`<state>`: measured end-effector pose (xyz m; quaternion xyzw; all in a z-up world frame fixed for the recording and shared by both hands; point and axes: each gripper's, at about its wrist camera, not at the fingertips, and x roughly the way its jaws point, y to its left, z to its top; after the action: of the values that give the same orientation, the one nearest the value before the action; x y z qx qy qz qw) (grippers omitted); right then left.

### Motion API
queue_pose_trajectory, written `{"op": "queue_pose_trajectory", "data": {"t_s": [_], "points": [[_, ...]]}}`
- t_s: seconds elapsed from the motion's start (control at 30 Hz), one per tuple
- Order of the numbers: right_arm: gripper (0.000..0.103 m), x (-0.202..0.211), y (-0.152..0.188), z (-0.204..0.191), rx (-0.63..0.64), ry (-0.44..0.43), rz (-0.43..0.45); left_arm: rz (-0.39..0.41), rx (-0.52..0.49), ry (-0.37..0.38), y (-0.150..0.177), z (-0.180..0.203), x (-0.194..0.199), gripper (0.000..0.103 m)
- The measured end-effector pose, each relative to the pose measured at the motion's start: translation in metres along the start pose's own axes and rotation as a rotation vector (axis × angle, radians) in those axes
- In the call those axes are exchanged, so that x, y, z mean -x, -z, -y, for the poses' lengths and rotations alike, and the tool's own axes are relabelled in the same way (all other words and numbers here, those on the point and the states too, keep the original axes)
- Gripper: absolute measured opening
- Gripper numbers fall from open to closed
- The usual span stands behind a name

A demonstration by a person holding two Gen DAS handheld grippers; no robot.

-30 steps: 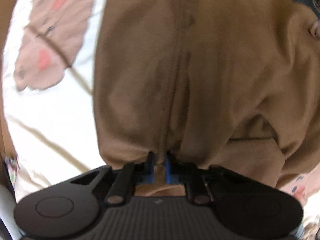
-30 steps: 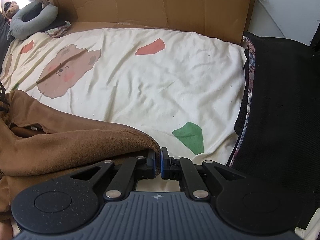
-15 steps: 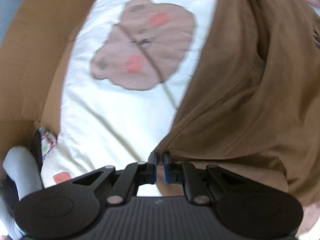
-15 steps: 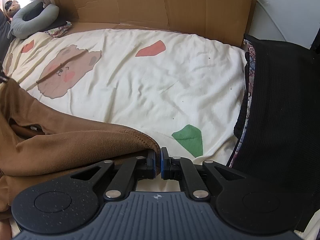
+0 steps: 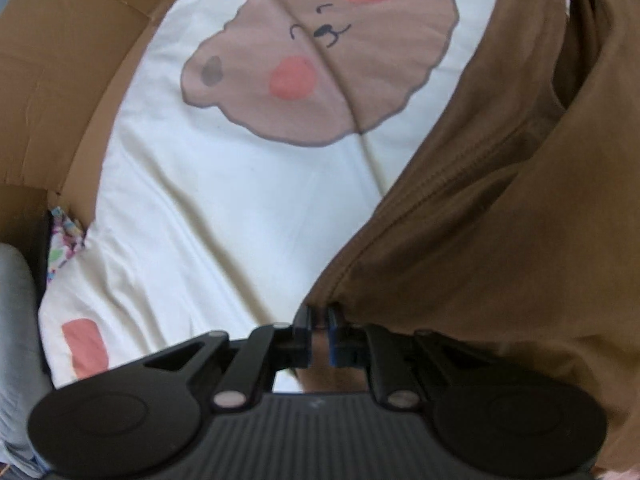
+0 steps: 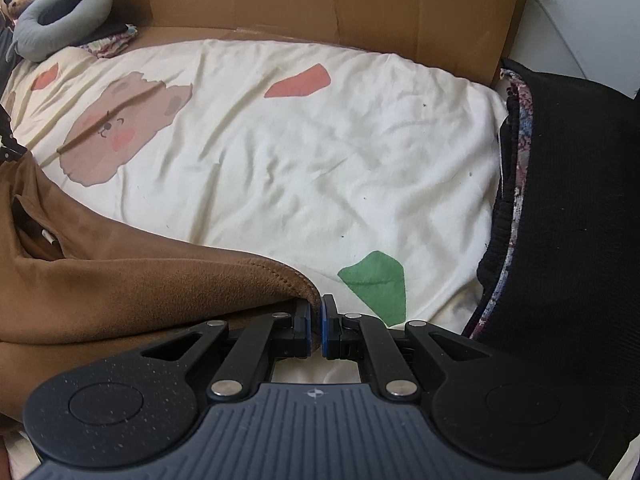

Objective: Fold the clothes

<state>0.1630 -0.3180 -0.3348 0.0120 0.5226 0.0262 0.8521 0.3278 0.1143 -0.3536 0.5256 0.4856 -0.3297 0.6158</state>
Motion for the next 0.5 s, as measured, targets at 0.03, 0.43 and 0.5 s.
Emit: {"op": "queue_pose_trajectory", "data": {"t_s": [0.03,0.43,0.5], "points": [[0.003,-0.001,0.000,0.000,0.001,0.000,-0.002,0.002,0.005,0.008,0.000,-0.001,0.001,0.013],[0.003,-0.006,0.000,-0.001,0.014,0.000,-0.016,0.001,0.074,0.047,-0.003,-0.007,-0.011,0.029],[0.003,-0.007,0.001,-0.002,0.016,0.001,-0.018,0.002,0.111,0.057,-0.002,-0.007,-0.014,0.028]]}}
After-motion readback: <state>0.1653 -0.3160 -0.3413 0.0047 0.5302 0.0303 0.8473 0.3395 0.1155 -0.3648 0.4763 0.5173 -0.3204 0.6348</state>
